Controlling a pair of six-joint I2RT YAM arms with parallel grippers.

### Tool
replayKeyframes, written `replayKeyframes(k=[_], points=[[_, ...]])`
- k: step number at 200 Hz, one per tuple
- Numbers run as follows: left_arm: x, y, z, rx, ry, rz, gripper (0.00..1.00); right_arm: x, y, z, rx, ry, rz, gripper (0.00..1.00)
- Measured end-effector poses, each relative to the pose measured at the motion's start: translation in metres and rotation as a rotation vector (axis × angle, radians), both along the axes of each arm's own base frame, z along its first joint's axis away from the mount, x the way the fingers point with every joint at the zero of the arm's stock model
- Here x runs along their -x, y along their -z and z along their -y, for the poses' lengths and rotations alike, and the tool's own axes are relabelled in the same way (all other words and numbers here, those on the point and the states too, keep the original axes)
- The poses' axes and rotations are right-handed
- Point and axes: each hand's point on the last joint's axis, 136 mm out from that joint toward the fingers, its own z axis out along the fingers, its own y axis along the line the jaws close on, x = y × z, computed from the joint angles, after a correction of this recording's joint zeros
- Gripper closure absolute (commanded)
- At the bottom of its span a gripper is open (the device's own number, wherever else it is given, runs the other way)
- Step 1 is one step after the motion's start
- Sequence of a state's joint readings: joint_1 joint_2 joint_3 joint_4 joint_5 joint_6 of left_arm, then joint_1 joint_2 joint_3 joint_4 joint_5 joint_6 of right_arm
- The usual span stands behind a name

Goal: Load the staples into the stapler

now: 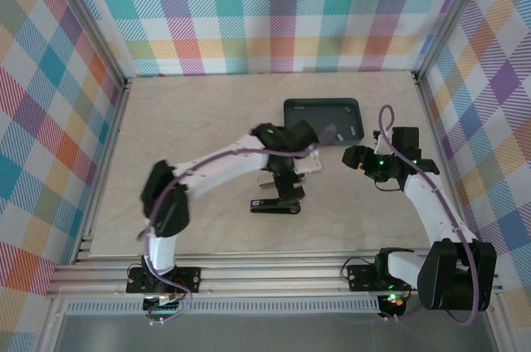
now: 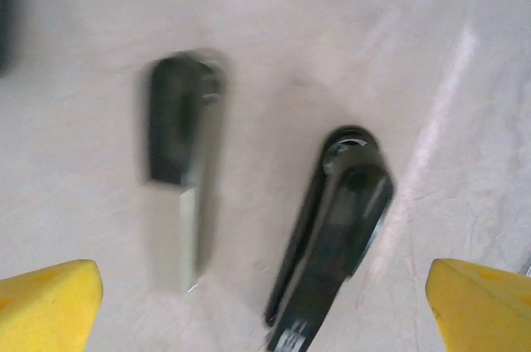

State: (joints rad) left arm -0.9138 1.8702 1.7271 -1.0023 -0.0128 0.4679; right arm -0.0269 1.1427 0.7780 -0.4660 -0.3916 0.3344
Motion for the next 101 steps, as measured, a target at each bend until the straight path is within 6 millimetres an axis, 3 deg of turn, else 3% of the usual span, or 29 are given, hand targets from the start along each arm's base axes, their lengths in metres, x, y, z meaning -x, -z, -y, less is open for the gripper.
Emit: replayKeyframes(k=[15,25,33,37,47,68,101], points=[[-0.025,-0.037,-0.029,0.128,-0.132,0.071,0.0,-0.013,-0.005,0.01,0.066,0.025,0.079,0.17],[-0.046,-0.058,-0.058,0.213,-0.253,0.13,0.0,-0.021,-0.006,0.019,0.117,0.052,0.135,0.15],[-0.062,-0.068,-0.082,0.271,-0.352,0.175,0.0,-0.025,-0.005,0.026,0.156,0.071,0.173,0.11],[-0.068,-0.071,-0.096,0.294,-0.405,0.2,0.0,-0.027,-0.004,0.03,0.18,0.083,0.195,0.0],[-0.086,-0.075,-0.134,0.351,-0.556,0.265,0.0,-0.032,0.001,0.038,0.233,0.101,0.242,0.01],[-0.102,-0.059,-0.207,0.435,-0.847,0.392,0.0,-0.036,0.018,0.052,0.321,0.127,0.288,0.01],[-0.092,-0.008,-0.299,0.463,-1.219,0.588,0.0,-0.051,0.036,0.059,0.407,0.106,0.369,0.01]])
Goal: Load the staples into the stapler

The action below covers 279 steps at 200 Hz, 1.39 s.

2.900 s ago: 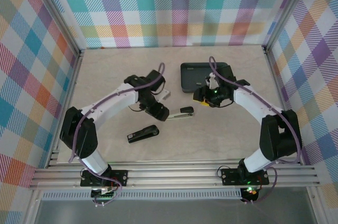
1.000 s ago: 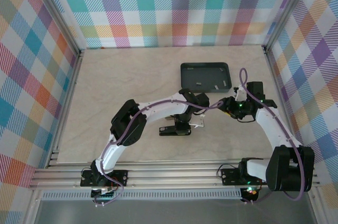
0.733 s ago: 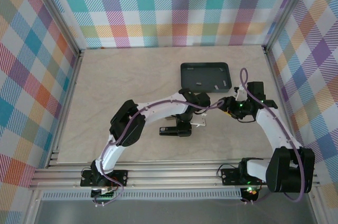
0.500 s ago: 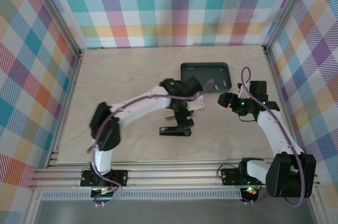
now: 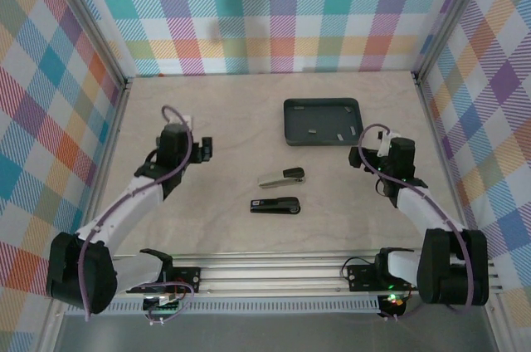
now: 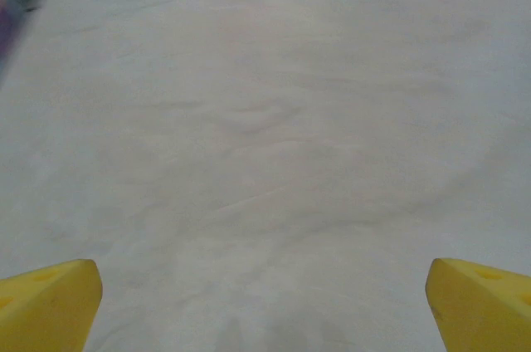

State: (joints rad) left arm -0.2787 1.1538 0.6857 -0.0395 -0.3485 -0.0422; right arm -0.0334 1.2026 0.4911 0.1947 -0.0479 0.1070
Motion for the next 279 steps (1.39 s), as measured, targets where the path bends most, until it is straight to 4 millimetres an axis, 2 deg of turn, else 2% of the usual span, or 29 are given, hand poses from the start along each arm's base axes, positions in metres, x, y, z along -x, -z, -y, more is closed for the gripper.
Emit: replayKeyframes(k=[21,41,67,90,112,131,142,188,279], points=[[0.01,0.036,-0.037,-0.005,-0.141,0.029,0.0,-0.005,0.015,0.0,0.045,-0.029,0.047,0.01],[0.007,0.06,-0.053,-0.022,-0.199,0.024,0.0,-0.005,0.027,0.0,0.071,-0.048,0.053,0.01],[-0.009,0.085,-0.05,-0.047,-0.171,0.017,0.0,-0.013,0.019,-0.003,0.078,-0.069,0.109,0.01],[-0.02,0.09,-0.045,-0.032,-0.135,0.092,0.0,-0.022,0.002,-0.007,0.07,-0.084,0.208,0.01],[-0.015,0.111,-0.047,-0.031,-0.127,0.063,0.0,-0.031,0.012,-0.008,0.065,-0.095,0.229,0.01],[-0.02,0.108,-0.055,-0.005,-0.138,0.082,0.0,-0.031,0.037,-0.011,0.054,-0.107,0.163,0.01],[-0.023,0.104,-0.058,0.003,-0.146,0.098,0.0,-0.03,0.041,-0.011,0.052,-0.11,0.151,0.01],[-0.026,0.101,-0.056,0.018,-0.129,0.111,0.0,-0.038,0.031,-0.011,0.054,-0.109,0.18,0.01],[-0.026,0.101,-0.056,0.019,-0.128,0.112,0.0,-0.038,0.031,-0.011,0.054,-0.109,0.18,0.01]])
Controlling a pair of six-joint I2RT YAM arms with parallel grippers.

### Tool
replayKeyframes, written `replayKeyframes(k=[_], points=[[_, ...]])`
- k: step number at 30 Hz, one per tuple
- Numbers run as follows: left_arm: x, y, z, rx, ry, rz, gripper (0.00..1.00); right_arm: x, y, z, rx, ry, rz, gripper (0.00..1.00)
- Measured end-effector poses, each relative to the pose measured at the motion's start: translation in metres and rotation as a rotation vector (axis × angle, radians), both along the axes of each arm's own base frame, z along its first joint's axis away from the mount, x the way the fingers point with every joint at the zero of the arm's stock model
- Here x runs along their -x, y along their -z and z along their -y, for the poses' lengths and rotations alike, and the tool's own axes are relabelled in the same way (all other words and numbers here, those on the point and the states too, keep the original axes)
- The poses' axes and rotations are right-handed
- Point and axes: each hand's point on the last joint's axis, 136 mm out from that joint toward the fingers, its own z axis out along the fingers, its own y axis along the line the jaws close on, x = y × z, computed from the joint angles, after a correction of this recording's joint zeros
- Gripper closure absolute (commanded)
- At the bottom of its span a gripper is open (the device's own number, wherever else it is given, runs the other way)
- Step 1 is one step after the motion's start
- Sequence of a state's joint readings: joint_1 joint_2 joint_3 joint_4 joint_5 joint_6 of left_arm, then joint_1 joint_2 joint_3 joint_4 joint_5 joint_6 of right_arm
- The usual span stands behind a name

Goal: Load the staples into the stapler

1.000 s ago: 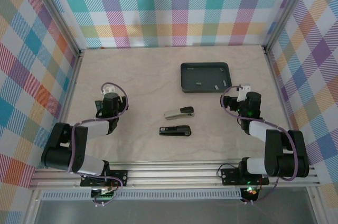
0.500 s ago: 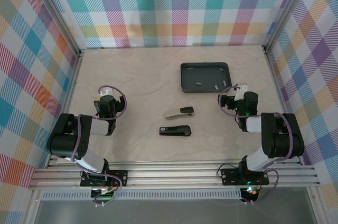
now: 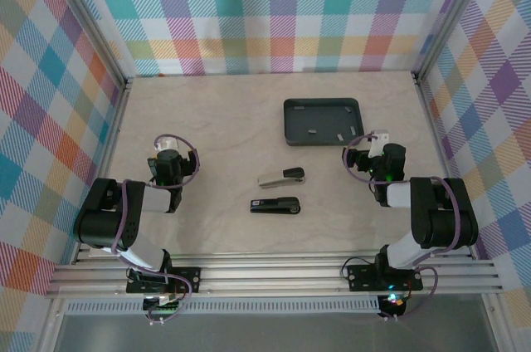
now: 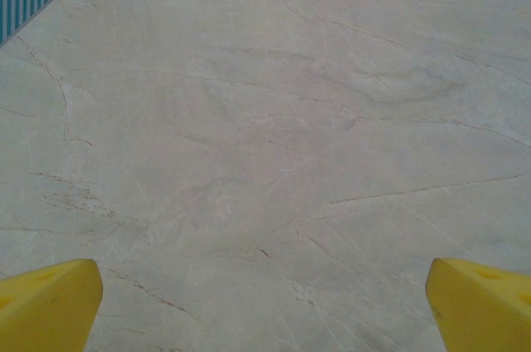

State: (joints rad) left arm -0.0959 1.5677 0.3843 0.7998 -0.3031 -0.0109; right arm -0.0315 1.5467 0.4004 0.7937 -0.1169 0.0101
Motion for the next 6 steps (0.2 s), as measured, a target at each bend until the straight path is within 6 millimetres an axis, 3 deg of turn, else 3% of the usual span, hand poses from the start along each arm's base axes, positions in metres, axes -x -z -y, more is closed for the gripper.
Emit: replayKeyframes(k=[6], points=[[-0.0002,0.0,0.0008,0.002,0.004,0.0,0.0,0.0,0.0,0.0001,0.0,0.0,0.0,0.01]])
